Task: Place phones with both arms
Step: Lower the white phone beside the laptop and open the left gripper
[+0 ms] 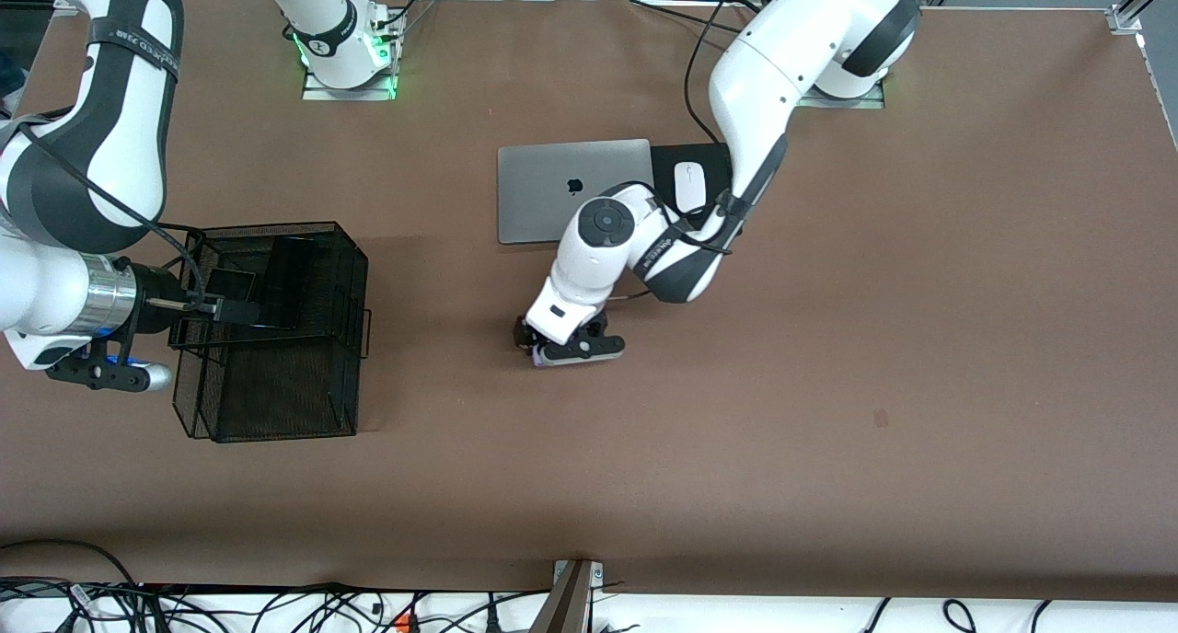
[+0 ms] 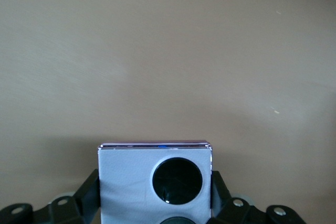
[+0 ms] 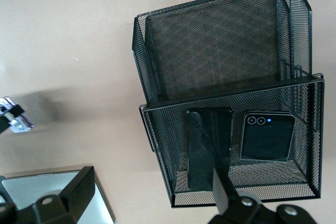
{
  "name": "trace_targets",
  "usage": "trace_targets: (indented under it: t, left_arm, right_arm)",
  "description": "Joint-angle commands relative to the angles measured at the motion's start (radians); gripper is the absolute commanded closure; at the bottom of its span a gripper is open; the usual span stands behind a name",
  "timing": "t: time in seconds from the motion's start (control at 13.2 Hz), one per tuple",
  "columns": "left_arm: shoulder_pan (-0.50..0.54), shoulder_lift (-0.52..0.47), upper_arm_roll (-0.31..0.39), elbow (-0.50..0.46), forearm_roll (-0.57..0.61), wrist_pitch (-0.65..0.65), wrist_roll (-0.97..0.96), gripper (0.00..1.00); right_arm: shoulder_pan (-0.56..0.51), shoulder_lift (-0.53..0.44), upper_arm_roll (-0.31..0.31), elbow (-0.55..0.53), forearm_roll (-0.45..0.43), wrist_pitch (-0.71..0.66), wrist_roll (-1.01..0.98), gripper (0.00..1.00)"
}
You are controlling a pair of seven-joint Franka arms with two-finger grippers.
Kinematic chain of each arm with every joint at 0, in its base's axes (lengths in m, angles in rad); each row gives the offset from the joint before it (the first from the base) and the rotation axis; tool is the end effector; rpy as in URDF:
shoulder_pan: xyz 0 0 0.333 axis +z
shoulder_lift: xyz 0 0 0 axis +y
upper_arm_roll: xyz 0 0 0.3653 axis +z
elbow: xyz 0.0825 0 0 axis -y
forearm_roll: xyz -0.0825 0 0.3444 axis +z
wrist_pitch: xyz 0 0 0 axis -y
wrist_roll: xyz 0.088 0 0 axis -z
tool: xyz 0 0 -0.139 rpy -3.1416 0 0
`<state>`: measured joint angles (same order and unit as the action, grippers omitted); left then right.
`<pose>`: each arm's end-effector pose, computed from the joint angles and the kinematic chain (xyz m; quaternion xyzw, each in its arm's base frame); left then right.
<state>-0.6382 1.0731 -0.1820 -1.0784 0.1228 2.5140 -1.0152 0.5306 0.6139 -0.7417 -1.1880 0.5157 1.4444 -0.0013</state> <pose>0.6069 -0.5605 0.2232 0.9753 0.1144 0.0941 0.1642 0.6615 0.0716 0.4880 -0.9899 0.0726 0.1026 0.0650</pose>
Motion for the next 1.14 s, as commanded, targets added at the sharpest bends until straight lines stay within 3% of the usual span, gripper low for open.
trace_targets:
  t: [0.0,0.3,0.76,0.83,0.91,0.99,1.06]
  left_arm:
    - [-0.038,0.068,0.009,0.069,-0.017,0.086,-0.017,1.00]
    - [-0.044,0.143,0.009,0.162,-0.035,0.109,-0.043,0.99]
    - [-0.069,0.140,0.012,0.161,-0.034,0.101,0.023,0.92]
    - [-0.069,0.140,0.012,0.160,-0.034,0.101,0.023,0.68]
    - [-0.067,0.140,0.012,0.160,-0.035,0.101,0.020,0.16]
    - [-0.067,0.137,0.010,0.160,-0.035,0.100,0.012,0.00]
    - [-0.067,0.136,0.010,0.160,-0.035,0.098,-0.005,0.00]
  right_arm:
    - [-0.017,0.017,0.004,0.034,0.020,-0.021,0.007,0.01]
    - [-0.017,0.017,0.004,0.034,0.020,-0.022,0.006,0.01]
    - [-0.017,0.017,0.004,0.034,0.021,-0.024,0.004,0.01]
    - [-0.017,0.017,0.004,0.034,0.021,-0.024,0.004,0.01]
    - [-0.017,0.017,0.004,0.034,0.021,-0.025,0.004,0.01]
    - [-0.018,0.017,0.004,0.034,0.021,-0.025,0.004,0.01]
    - [-0.018,0.017,0.004,0.034,0.021,-0.024,0.004,0.01]
